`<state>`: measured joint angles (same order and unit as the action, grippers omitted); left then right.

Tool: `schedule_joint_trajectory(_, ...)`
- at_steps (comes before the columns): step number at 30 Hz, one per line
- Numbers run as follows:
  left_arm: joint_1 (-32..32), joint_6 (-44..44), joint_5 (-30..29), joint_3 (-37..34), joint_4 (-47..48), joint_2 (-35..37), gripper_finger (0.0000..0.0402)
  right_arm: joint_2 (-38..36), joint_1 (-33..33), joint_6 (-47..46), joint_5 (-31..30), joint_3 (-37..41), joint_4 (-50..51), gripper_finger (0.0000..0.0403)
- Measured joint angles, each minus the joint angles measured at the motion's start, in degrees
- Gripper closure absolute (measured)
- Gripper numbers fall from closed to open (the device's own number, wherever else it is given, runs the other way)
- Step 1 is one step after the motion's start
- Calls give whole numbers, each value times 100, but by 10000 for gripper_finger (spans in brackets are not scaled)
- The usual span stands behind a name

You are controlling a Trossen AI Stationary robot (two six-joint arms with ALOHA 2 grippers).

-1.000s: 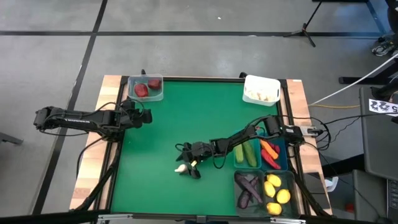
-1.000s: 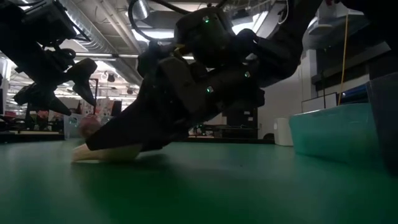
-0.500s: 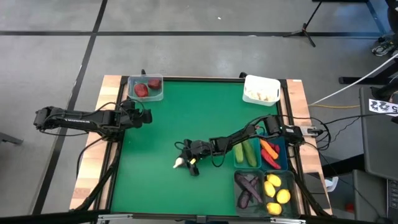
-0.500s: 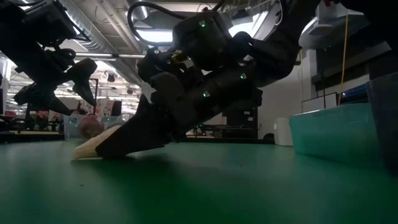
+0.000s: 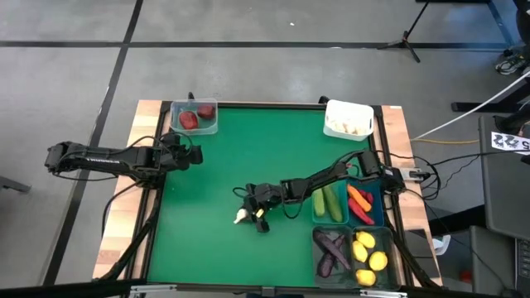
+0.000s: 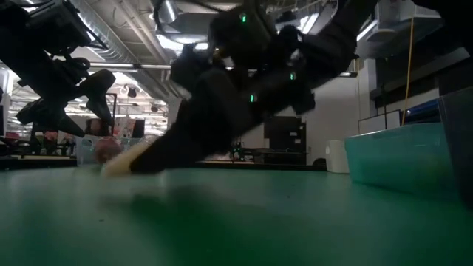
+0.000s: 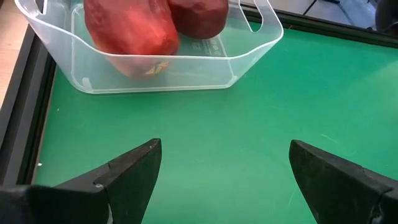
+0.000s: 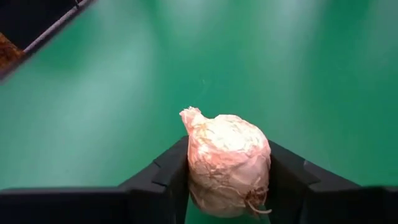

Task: Sort produce into baskets
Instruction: Put the garlic into the white bin

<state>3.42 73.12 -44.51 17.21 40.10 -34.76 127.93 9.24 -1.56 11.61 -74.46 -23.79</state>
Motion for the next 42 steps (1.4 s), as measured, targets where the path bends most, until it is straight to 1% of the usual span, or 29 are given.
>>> schedule_joint_trajectory(7, 0, 0, 15, 0, 0, 0, 57, -739, -378, 220, 290, -18, 622, 246)
schedule_joint_trajectory(12, -1, 2, 22, 0, 0, 0, 57, -1463, -763, 672, 455, -22, 1513, 246)
schedule_joint_trajectory(17, 1, 4, 26, 0, 0, 0, 57, -2205, -1243, 991, 456, -22, 2284, 246)
schedule_joint_trajectory(19, -2, 0, 26, 2, 0, 0, 57, -2547, -1456, 1164, 453, -22, 2742, 246)
schedule_joint_trajectory(25, 0, 0, 26, 0, -2, 0, 57, -3637, -2204, 1519, 306, -26, 4079, 246)
schedule_joint_trajectory(28, 1, 0, 26, 0, -2, 0, 57, -4194, -2624, 1724, 289, -26, 4805, 246)
schedule_joint_trajectory(35, 1, 4, 26, 0, -2, 0, 57, -5533, -3660, 2019, 48, -28, 6246, 246)
schedule_joint_trajectory(39, 1, 2, 24, 1, -2, 0, 57, -6253, -4223, 2132, -40, -21, 6838, 246)
schedule_joint_trajectory(42, -2, 2, 24, 0, -2, 0, 57, -6830, -4663, 2132, -61, 180, 6934, 246)
